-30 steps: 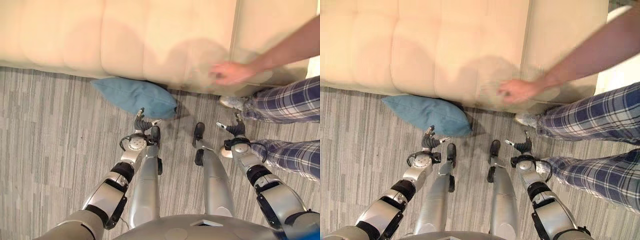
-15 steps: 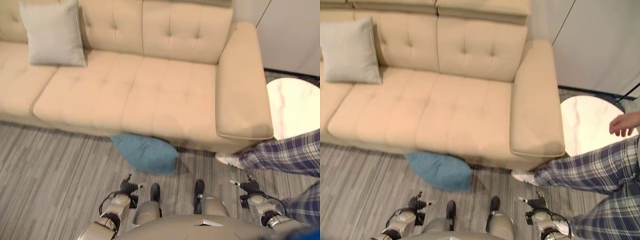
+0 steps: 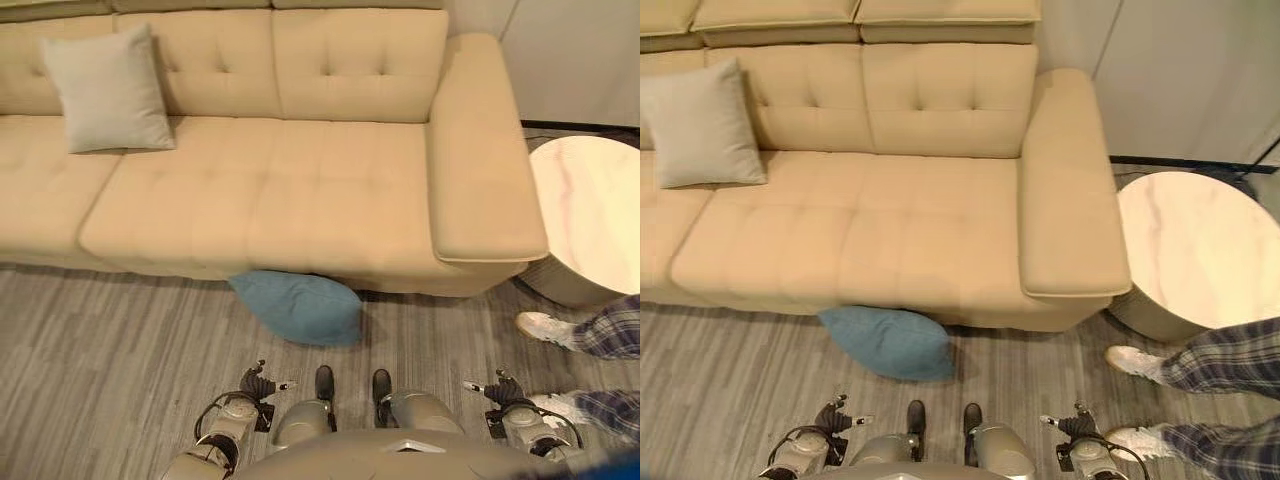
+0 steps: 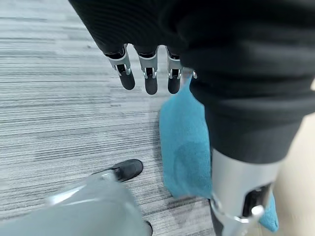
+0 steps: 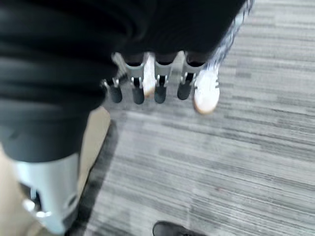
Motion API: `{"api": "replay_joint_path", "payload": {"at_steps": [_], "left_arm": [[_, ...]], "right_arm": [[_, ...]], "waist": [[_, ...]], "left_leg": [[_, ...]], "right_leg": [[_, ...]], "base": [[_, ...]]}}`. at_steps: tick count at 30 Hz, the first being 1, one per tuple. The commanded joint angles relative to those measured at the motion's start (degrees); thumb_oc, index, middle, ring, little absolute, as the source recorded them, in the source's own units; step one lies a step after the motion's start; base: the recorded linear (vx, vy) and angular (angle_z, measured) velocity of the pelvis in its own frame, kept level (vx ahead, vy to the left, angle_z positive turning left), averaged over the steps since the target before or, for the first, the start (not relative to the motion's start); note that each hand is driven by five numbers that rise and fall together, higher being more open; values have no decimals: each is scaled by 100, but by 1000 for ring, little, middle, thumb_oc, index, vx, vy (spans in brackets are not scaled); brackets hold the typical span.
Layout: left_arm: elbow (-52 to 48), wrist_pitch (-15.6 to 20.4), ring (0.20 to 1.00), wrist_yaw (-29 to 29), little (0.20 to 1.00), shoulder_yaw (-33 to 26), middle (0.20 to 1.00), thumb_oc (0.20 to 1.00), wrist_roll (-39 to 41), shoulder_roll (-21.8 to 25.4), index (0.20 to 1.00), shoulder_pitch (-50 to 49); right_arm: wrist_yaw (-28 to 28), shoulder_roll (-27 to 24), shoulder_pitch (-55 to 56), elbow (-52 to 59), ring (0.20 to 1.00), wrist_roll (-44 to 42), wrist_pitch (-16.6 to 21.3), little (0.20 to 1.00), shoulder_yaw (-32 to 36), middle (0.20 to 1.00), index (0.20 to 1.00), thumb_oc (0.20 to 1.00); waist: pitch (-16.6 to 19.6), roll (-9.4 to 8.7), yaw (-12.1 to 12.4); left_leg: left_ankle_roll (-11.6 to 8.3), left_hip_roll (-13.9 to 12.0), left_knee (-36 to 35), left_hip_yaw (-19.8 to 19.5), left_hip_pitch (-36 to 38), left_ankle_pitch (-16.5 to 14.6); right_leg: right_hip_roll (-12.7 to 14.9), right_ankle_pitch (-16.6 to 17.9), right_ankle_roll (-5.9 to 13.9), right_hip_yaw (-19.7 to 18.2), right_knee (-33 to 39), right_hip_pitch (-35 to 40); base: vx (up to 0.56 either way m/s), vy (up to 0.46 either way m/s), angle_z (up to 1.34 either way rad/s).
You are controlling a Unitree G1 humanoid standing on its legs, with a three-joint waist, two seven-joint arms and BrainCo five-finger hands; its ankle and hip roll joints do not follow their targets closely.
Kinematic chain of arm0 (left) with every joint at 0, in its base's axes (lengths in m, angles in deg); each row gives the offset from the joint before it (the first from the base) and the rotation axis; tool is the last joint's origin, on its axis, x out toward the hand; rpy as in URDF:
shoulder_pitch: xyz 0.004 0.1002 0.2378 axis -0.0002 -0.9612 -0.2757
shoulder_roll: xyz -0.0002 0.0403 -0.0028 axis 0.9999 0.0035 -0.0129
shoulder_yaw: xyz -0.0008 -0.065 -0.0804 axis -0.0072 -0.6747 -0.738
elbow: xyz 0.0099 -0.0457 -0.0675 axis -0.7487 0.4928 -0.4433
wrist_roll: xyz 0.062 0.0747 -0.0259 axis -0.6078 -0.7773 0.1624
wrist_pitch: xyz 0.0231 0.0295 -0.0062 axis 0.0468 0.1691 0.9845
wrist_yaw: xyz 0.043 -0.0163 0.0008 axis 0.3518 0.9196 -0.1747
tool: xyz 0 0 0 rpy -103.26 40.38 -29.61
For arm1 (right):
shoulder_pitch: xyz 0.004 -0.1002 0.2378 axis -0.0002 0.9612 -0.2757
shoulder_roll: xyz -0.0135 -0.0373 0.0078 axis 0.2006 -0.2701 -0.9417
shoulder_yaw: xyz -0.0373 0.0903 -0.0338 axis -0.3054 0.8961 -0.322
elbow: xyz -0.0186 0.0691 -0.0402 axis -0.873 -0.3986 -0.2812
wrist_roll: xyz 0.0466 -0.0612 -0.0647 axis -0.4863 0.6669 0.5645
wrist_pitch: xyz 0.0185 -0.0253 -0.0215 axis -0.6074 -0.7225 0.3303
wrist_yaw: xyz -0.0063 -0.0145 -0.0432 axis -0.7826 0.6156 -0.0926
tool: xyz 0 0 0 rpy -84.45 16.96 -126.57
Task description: Pick up all the scattered cushions and arrange them neatly on the sofa.
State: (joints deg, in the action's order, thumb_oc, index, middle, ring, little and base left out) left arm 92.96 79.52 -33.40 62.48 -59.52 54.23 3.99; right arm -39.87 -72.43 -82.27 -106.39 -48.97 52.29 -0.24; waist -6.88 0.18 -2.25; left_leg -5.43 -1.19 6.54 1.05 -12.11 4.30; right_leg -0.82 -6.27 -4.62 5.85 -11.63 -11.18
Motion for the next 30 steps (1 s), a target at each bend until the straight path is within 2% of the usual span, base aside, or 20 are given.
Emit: {"api": "replay_joint_path", "payload": {"at_steps": [1, 3, 5, 6, 8, 9, 12, 13, 14, 16, 18, 19, 21, 22, 23, 24, 25, 26, 27, 30], "left_arm": [[35, 20, 1000, -32, 1000, 38, 1000, 1000, -16, 35, 1000, 152], [60, 16, 1000, -30, 1000, 53, 1000, 1000, 8, 15, 1000, 143], [-36, 23, 1000, 1, 1000, 92, 1000, 1000, 157, -24, 1000, 180], [-78, 23, 1000, 13, 1000, 106, 1000, 1000, 163, -31, 1000, 191], [-90, 40, 1000, 7, 1000, 139, 1000, 1000, 126, -42, 1000, 198], [-113, 31, 1000, -3, 1000, 207, 1000, 1000, 2, -17, 1000, 247], [-162, 66, 1000, 16, 1000, 206, 1000, 1000, -83, 122, 1000, 343], [-162, 66, 1000, 16, 1000, 206, 1000, 1000, -83, 123, 1000, 344], [-184, 77, 1000, 38, 1000, 145, 1000, 1000, -60, 218, 1000, 398], [-213, 90, 1000, 35, 1000, 82, 1000, 1000, -13, 314, 1000, 432], [-203, 67, 1000, -6, 1000, 61, 1000, 1000, -56, 373, 1000, 367], [-203, 67, 1000, -6, 1000, 60, 1000, 1000, -56, 374, 1000, 369], [-136, 65, 1000, -14, 1000, 23, 1000, 1000, -47, 373, 1000, 348], [-130, 70, 1000, -38, 1000, 26, 1000, 1000, -57, 354, 1000, 366], [-148, 100, 1000, -63, 1000, 84, 1000, 1000, -82, 279, 1000, 376], [-208, 124, 1000, -60, 1000, 116, 1000, 1000, -17, 227, 1000, 414], [-296, 151, 1000, -51, 1000, 142, 1000, 1000, 112, 188, 1000, 478], [-350, 136, 1000, -59, 1000, 161, 1000, 1000, 181, 167, 1000, 497], [-350, 136, 1000, -59, 1000, 161, 1000, 1000, 181, 167, 1000, 497], [-474, 146, 1000, 24, 1000, 220, 1000, 1000, 259, 214, 1000, 597]], "right_arm": [[73, -76, 9, -61, 1000, -100, 43, 1000, 109, 1000, 1000, 1000], [73, -85, 14, -57, 1000, -69, 42, 1000, 88, 1000, 1000, 1000], [94, -138, 30, 17, 1000, -20, 11, 1000, 126, 1000, 1000, 1000], [92, -154, 18, 51, 1000, -26, 5, 1000, 161, 1000, 1000, 1000], [70, -170, 22, 59, 1000, -48, 6, 1000, 225, 1000, 1000, 1000], [73, -159, -26, 68, 1000, -61, 0, 1000, 286, 1000, 1000, 1000], [87, -50, -196, 168, 1000, -91, -34, 1000, 280, 1000, 1000, 1000], [87, -49, -196, 168, 1000, -91, -34, 1000, 280, 1000, 1000, 1000], [97, -28, -293, 191, 1000, -55, -48, 1000, 222, 1000, 1000, 1000], [109, 10, -369, 253, 1000, -14, -15, 1000, 131, 1000, 1000, 1000], [62, 10, -341, 252, 1000, -68, 28, 1000, 53, 1000, 1000, 1000], [62, 10, -343, 252, 1000, -68, 28, 1000, 53, 1000, 1000, 1000], [72, -6, -343, 257, 1000, -102, 49, 1000, -15, 1000, 1000, 1000], [80, -20, -323, 271, 1000, -89, 59, 1000, -14, 1000, 1000, 1000], [113, -81, -229, 266, 1000, -120, 92, 1000, 38, 1000, 1000, 1000], [136, -129, -245, 258, 1000, -145, 121, 1000, 31, 1000, 1000, 1000], [161, -177, -342, 283, 1000, -178, 123, 1000, 4, 1000, 1000, 1000], [171, -200, -370, 279, 1000, -143, 116, 1000, -31, 1000, 1000, 1000], [171, -200, -370, 279, 1000, -143, 116, 1000, -31, 1000, 1000, 1000], [224, -232, -453, 403, 1000, -90, 113, 1000, -124, 1000, 1000, 1000]], "waist": [[76, -308, -41], [75, -326, -44], [74, -293, -73], [67, -272, -74], [78, -241, -89], [71, -243, -126], [17, -326, -90], [19, -330, -81], [-31, -321, -23], [-64, -296, 77], [-21, -309, 60], [-9, -309, 58], [25, -290, 107], [40, -294, 117], [3, -292, 32], [-94, -317, 0], [-212, -350, 24], [-171, -337, -5], [-170, -337, -5], [-224, -358, 32]], "left_leg": [[188, -90, 306, 395, -62, -719], [153, -301, 271, 303, -88, -650], [12, -754, 111, 120, -93, -403], [-13, -808, 54, 120, -33, -399], [-44, -817, -31, 122, 40, -435], [-89, -739, 30, 142, 5, -493], [88, -421, 69, 317, 58, -776], [89, -420, 67, 327, 59, -776], [176, -378, 43, 481, 38, -810], [242, -351, -26, 656, 67, -804], [340, -111, -128, 683, 192, -769], [340, -111, -134, 682, 177, -757], [354, 65, -359, 749, 307, -742], [333, 107, -358, 756, 330, -747], [221, 194, -139, 705, 229, -772], [148, 204, 394, 675, -82, -833], [90, 265, 864, 469, -432, -866], [88, 108, 845, 329, -550, -940], [88, 108, 846, 329, -550, -941], [39, -341, 503, 233, -726, -688]], "right_leg": [[433, 429, 968, -120, 906, 430], [506, 392, 983, -83, 869, 428], [669, 243, 1044, -33, 723, 412], [691, 222, 1066, -35, 687, 422], [728, 224, 1104, -17, 676, 454], [851, 297, 1176, -29, 681, 437], [1187, 619, 1388, -220, 661, 196], [1188, 618, 1389, -230, 656, 188], [1290, 711, 1425, -111, 422, -58], [1348, 664, 1347, 332, 148, -167], [796, 431, 1244, 295, -52, -100], [795, 444, 1243, 297, -41, -111], [425, 213, 1090, 488, 29, -110], [455, 186, 1022, 587, 253, 17], [335, 271, 958, 328, 668, 190], [381, 307, 914, 355, 734, 221], [438, 364, 874, 340, 742, 137], [490, 366, 920, 374, 830, 112], [490, 367, 920, 375, 830, 112], [600, 348, 991, 392, 841, 7]], "base": [[38, 89, 41], [68, 134, 14], [125, 313, -19], [131, 298, -15], [95, 191, -15], [97, 250, -18], [101, 395, -30], [-42, 327, -72], [-56, 242, -59], [-32, 297, -91], [55, 214, -95], [29, 104, -32], [28, 89, -6], [73, -1, 6], [29, -78, 32], [-63, -68, 115], [-83, -4, 170], [-52, 27, 122], [46, 77, 32], [43, 129, -26]]}}
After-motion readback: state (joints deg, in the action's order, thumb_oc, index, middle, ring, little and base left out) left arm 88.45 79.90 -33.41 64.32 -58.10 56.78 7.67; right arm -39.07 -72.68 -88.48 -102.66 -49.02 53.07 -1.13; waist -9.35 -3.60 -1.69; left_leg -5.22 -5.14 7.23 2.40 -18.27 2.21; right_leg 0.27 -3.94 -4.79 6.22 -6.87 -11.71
